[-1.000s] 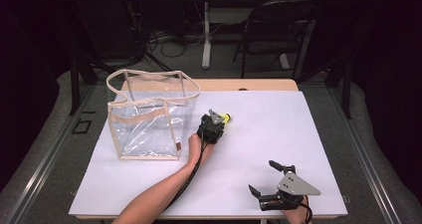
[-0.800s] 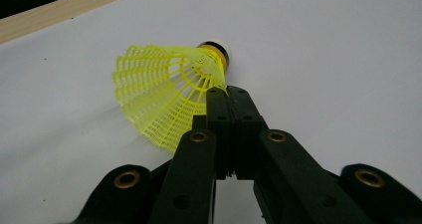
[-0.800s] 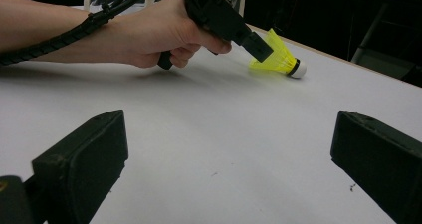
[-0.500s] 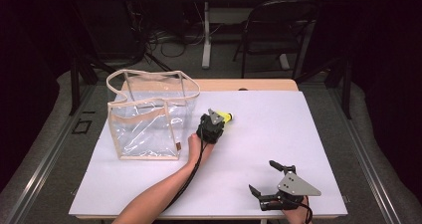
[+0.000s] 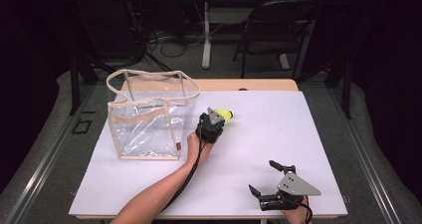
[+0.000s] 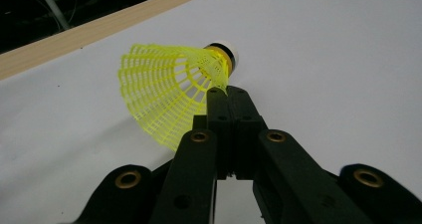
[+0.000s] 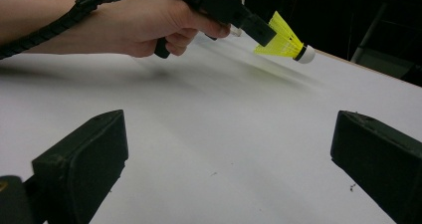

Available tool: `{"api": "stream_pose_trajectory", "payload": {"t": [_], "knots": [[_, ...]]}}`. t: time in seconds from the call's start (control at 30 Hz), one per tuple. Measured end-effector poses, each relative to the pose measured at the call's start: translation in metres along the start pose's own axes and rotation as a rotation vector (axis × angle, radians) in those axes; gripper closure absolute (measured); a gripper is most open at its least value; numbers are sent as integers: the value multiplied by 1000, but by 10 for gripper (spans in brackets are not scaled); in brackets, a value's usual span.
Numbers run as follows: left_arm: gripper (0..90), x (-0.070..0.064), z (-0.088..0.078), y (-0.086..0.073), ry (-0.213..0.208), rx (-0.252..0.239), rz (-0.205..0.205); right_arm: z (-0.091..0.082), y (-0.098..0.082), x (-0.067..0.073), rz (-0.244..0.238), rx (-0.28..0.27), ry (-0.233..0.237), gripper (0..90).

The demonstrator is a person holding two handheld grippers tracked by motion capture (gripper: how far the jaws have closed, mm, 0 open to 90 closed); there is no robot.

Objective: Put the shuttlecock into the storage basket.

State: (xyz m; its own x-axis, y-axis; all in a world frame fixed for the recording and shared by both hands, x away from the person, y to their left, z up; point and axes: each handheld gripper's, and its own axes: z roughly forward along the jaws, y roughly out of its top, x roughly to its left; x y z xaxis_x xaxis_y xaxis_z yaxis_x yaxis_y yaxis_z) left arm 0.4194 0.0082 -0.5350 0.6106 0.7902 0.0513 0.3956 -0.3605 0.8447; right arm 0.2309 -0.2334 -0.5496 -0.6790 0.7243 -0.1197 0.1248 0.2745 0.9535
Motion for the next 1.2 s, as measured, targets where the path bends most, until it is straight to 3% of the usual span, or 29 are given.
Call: {"api": "stream_pose_trajectory", "payload": {"t": [0.47,1.2], "knots": [[897,4,-13,7,-5,-34,11,0,0,0,4,3,1,12],[897,0,-24,18,4,-88,37,0,0,0,0,3,-2,12]]}}
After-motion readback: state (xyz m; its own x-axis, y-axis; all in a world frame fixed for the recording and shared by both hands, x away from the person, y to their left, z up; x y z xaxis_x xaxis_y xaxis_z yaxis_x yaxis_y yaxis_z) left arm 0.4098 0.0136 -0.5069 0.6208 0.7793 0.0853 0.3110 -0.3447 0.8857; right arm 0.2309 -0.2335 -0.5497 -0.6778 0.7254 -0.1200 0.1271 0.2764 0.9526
